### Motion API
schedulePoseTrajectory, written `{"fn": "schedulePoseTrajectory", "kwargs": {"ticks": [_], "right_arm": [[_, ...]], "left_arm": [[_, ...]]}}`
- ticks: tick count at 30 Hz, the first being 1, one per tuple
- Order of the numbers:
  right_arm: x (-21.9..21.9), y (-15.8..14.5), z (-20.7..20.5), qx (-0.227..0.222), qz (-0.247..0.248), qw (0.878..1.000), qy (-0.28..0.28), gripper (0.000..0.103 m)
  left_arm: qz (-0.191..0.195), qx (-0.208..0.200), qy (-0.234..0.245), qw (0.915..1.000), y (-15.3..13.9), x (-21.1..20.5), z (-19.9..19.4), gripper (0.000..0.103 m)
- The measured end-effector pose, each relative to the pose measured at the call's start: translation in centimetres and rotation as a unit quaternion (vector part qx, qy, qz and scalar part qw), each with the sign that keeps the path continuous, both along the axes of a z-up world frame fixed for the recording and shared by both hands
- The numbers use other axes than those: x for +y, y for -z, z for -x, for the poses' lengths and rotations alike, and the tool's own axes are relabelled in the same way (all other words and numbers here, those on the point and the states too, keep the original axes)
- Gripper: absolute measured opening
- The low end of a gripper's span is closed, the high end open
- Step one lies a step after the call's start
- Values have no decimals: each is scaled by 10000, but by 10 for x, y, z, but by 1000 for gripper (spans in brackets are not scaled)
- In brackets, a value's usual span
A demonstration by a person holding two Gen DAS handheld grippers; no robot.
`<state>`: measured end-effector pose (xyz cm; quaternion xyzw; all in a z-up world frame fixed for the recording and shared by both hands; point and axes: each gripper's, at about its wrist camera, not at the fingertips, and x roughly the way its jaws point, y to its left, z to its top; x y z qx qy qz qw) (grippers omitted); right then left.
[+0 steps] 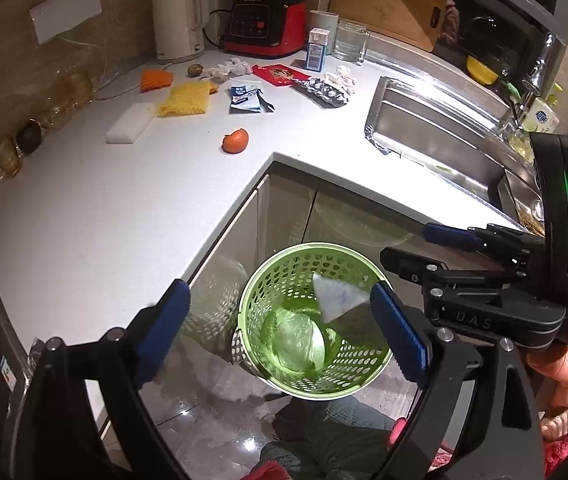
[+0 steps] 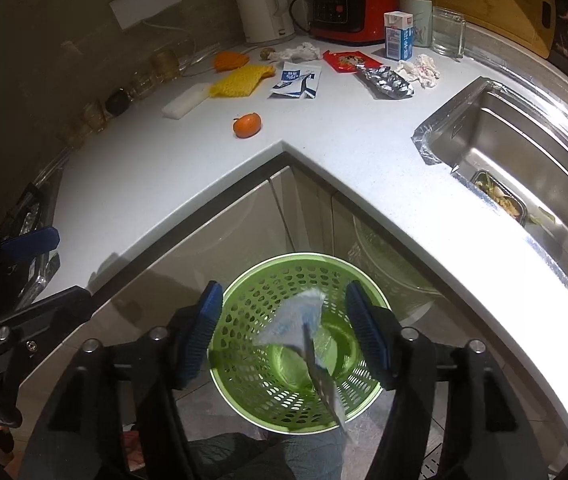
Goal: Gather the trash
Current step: 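Carry the bag and cloth over the green basket and open both tools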
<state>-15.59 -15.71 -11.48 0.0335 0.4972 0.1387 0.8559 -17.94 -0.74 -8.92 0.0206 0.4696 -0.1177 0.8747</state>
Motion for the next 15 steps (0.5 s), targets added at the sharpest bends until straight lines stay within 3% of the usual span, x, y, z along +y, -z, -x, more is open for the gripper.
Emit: {"fn": "schedulePoseTrajectory", "kwargs": {"ticks": [7, 15], "right_arm": [[-2, -30, -19, -346, 122, 9992, 184, 81], [18, -41, -67, -497, 151, 9984, -208, 86]], "left_arm": [[17, -140, -80, 9999, -10, 5, -7, 89], [36, -280, -365, 9989, -21, 14, -35, 90]]}}
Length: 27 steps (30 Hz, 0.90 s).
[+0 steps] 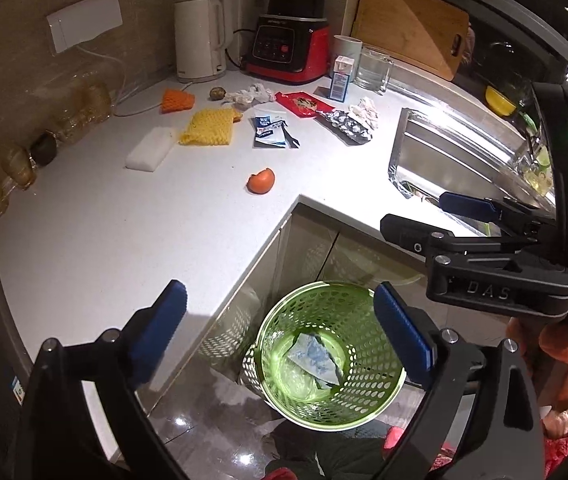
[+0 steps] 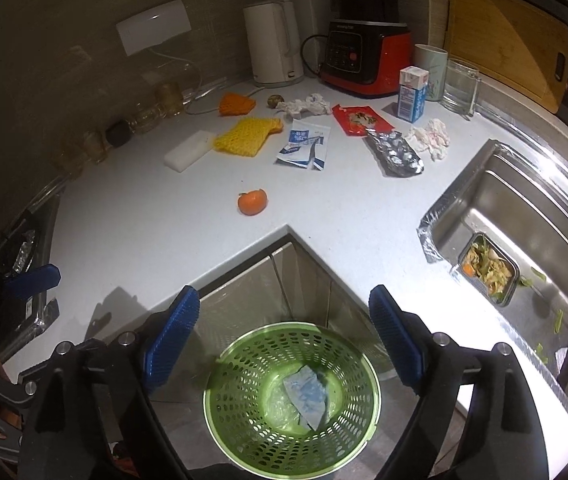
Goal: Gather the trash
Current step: 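Carry the bag and cloth over the green basket and open both tools, then grasp the orange with the right tool while the left tool grasps the white foam block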
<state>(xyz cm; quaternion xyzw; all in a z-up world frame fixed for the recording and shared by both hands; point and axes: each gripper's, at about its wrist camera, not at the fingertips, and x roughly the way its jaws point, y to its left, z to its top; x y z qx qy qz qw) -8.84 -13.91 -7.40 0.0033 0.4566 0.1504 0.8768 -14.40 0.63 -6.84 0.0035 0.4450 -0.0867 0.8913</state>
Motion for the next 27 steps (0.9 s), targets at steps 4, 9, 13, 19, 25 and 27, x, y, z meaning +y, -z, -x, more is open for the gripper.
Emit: {"fn": "schedulePoseTrajectory", "kwargs": {"ticks": [4, 9, 13, 19, 25, 27], "right_arm": [[14, 11, -34, 45, -5, 9996, -278, 86], [31, 34, -85, 116, 58, 9979, -637, 86], [49, 59, -122, 223, 65, 9942, -1049, 86], [75, 96, -161, 460, 147, 9853, -1639, 76], [84, 107, -168, 462, 296, 9798, -1925, 34], [83, 106, -169, 533, 239, 9783, -1987, 29]], "left_arm": [[8, -33, -251, 9997, 0, 4, -19, 90], [99, -15, -632, 9980, 4, 13, -48, 90], [79, 63, -1061, 9943, 11, 24, -70, 90], [-8, 245, -1786, 9836, 23, 49, -93, 90], [-18, 363, -2388, 9704, 30, 71, -105, 90], [-36, 350, -2495, 9677, 31, 75, -108, 90]]}}
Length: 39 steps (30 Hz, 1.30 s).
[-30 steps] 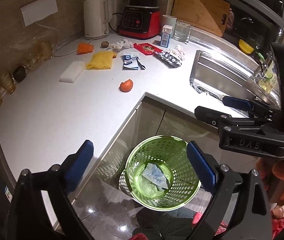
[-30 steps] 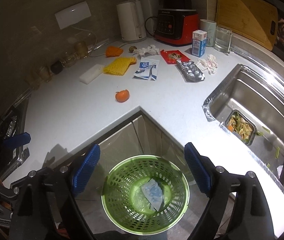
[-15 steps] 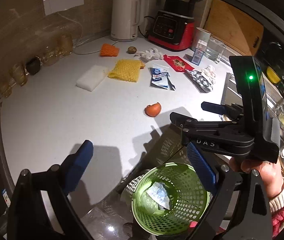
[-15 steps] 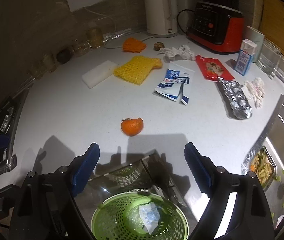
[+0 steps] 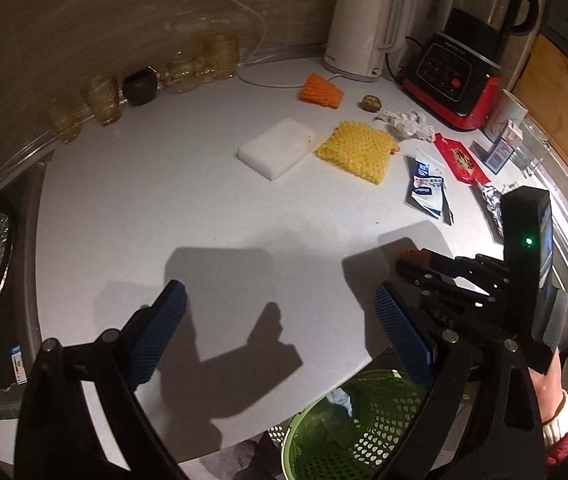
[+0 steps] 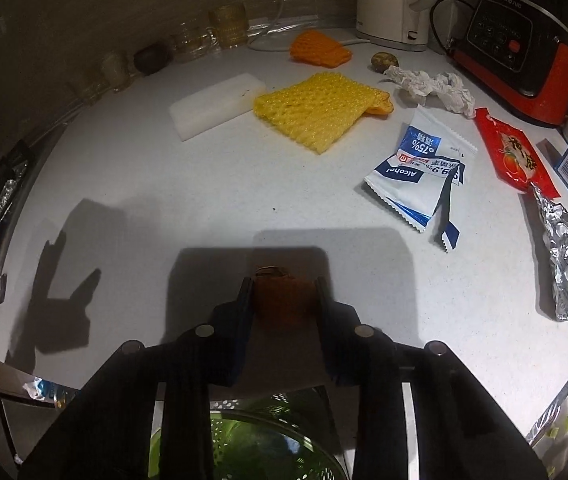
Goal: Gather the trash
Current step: 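Grasp the orange with the right tool while the left tool grasps the white foam block, then carry the foam block and orange over the basket and release both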
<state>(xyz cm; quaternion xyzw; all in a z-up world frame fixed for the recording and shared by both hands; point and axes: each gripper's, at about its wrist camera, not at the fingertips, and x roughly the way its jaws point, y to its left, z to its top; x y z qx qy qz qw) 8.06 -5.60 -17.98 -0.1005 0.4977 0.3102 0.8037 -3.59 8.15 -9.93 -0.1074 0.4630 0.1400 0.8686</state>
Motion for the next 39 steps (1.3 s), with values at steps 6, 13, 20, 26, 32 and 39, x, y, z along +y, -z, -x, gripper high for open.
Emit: {"fn": "schedulePoseTrajectory", "kwargs": {"ticks": [6, 13, 20, 26, 32, 39], "right_arm": [[-13, -14, 1, 87, -175, 9997, 136, 28], [-32, -47, 5, -86, -184, 9973, 703, 28], [-41, -64, 18, -188, -81, 9839, 1773, 29], [-37, -64, 28, -71, -77, 9680, 2508, 30], [-31, -68, 30, -64, -24, 9575, 2885, 30], [-26, -79, 35, -145, 18, 9543, 2986, 30]], "left_arm": [[-401, -171, 248, 9987, 2, 7, -24, 90], [-440, -371, 1227, 9908, 12, 32, -90, 90], [-436, -16, 2170, 9752, 54, 62, -163, 90], [-335, 155, 2734, 9612, 80, 74, -196, 89], [-239, 234, 3016, 9528, 91, 75, -207, 60], [-31, 25, 3046, 9525, 84, 82, -202, 59]]}}
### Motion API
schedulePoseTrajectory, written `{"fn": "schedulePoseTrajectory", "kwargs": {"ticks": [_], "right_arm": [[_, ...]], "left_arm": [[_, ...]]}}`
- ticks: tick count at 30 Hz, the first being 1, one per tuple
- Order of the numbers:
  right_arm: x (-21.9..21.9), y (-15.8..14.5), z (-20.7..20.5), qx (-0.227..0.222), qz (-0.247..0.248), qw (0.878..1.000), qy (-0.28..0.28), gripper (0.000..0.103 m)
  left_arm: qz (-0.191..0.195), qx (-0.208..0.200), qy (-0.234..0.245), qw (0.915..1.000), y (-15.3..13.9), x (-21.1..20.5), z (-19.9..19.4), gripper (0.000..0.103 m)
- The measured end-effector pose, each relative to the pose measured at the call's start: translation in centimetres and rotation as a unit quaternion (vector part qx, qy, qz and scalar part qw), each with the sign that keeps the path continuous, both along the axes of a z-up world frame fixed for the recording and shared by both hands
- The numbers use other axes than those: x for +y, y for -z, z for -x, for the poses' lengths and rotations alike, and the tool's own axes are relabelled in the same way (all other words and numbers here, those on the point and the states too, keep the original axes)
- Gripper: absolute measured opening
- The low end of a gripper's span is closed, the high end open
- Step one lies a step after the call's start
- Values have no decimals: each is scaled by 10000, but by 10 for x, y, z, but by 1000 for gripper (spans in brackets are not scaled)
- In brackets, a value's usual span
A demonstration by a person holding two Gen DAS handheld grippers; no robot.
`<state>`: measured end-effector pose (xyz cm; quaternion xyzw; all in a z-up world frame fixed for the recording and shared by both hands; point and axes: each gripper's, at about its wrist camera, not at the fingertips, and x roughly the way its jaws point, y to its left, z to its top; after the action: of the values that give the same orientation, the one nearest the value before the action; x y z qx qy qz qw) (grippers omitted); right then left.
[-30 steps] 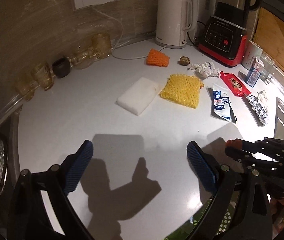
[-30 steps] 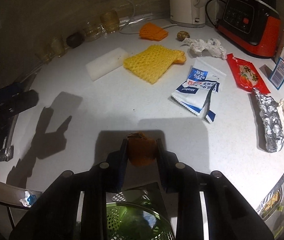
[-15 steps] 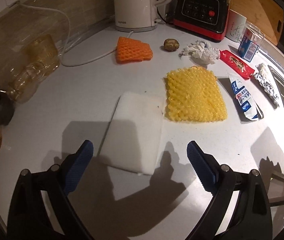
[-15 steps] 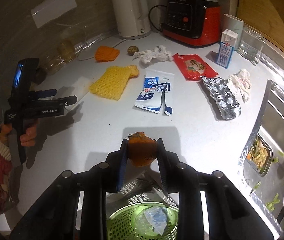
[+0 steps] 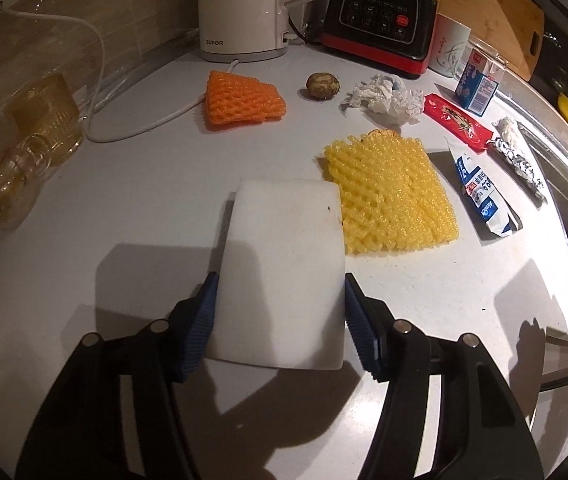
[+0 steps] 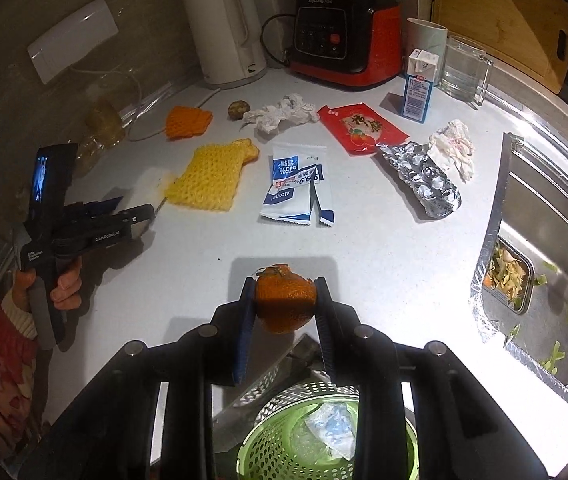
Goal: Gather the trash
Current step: 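Carry the foam block and orange over the basket and release both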
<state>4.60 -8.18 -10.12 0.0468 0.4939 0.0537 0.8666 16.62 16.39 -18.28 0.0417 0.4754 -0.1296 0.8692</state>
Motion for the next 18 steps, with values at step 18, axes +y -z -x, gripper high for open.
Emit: {"fn": "schedulePoseTrajectory", "kwargs": {"ticks": [18], "right_arm": [[-90, -48, 138, -685, -271, 9967, 329, 30]], "left_arm": [[576, -160, 925, 9939, -82, -123, 246, 60]]}}
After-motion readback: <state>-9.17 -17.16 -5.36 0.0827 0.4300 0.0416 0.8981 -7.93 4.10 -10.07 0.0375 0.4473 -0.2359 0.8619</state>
